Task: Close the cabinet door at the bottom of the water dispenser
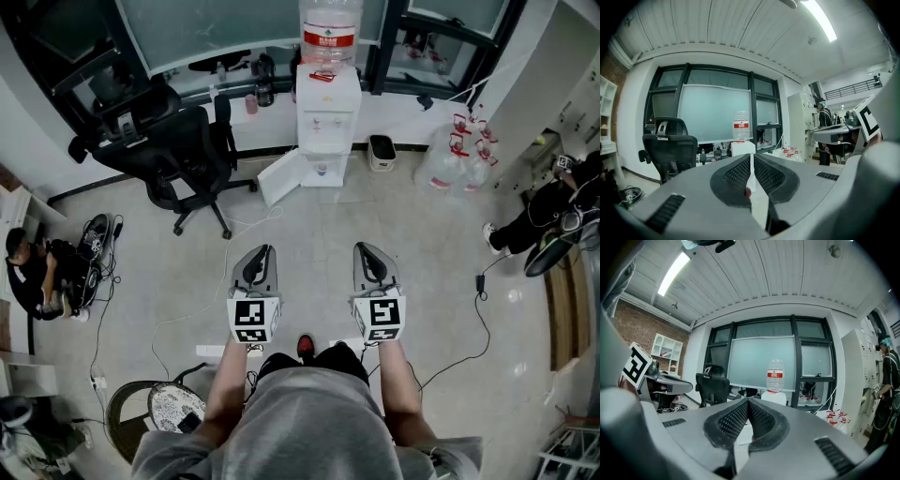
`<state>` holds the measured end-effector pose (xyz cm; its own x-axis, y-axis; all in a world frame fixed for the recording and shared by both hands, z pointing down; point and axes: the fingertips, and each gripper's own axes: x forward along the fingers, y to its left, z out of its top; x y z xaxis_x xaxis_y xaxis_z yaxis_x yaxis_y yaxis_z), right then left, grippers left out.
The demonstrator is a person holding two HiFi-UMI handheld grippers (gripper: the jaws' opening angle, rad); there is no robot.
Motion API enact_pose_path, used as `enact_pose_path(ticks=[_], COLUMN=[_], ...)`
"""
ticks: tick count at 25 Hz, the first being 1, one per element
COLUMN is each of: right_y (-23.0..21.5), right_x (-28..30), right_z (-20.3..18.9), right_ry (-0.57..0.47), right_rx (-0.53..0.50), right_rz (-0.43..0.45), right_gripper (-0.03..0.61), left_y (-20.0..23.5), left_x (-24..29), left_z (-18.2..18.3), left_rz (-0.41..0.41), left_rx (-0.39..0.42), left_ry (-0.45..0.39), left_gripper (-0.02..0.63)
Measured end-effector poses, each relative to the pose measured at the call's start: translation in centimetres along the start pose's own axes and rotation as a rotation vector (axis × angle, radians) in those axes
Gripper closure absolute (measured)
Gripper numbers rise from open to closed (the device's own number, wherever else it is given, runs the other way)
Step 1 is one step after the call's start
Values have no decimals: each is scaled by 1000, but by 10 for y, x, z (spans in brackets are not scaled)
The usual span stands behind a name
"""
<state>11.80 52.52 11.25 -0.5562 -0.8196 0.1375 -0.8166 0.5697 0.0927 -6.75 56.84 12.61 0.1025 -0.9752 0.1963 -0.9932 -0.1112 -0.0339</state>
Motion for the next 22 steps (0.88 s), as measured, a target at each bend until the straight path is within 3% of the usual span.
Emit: enact_pose_path(ticks=[15,22], right_y=[-10,-30], right_x=[32,68], right_z=[-3,1], right_ry=[-1,-10], right_rx=[18,23], right_rz=[0,6], right_gripper=[566,566], left_y=[12,22], left_x=[28,64], left_z=[3,9], left_rz=[-21,-10], left_rx=[-4,7], left_ry=[-3,5], left_gripper=[572,572])
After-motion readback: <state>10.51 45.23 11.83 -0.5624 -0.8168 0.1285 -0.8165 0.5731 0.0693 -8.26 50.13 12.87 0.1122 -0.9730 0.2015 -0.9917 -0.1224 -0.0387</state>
